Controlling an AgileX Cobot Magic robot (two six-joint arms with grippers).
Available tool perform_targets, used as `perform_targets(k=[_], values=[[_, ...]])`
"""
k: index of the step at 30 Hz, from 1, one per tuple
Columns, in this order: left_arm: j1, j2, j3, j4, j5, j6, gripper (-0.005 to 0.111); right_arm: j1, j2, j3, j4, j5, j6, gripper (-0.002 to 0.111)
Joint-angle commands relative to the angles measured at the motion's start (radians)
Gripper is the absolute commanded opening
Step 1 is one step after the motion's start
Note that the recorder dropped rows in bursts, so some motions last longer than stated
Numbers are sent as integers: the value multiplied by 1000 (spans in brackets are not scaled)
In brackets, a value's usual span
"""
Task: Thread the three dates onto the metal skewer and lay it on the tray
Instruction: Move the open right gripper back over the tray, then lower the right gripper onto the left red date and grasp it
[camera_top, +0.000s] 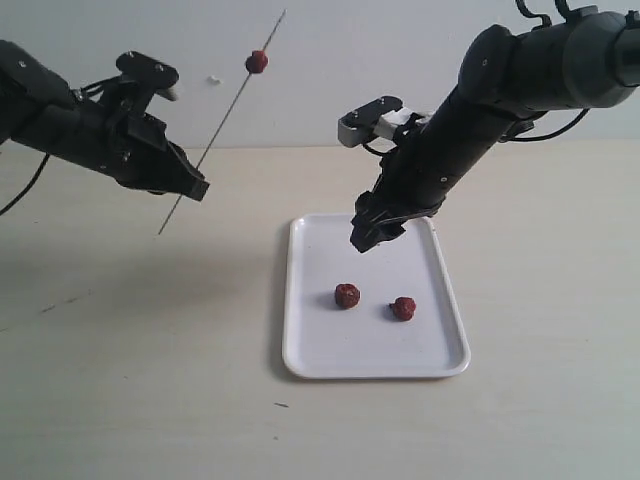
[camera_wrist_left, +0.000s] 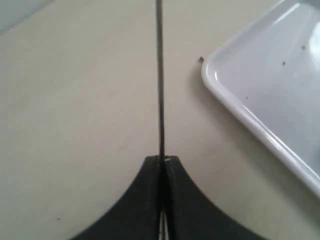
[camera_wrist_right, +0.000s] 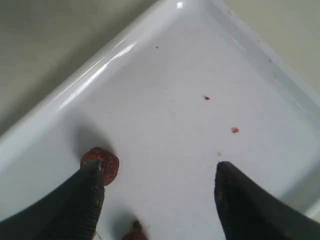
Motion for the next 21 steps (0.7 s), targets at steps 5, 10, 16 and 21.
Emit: perform_targets(k=[5,10,16,21], values=[[3,-32,-53,250,144,-233,0,-2,-7,-34,7,171,-9,62],[18,-30,-53,268,142,-240,0,-2,4,-32,-5,197,-70,62],[22,-30,-53,268,142,-244,0,-2,22,-32,32,193,-93,62],[22,-30,-53,266,142,-250,0,44,39,-32,21,177,-94,62]])
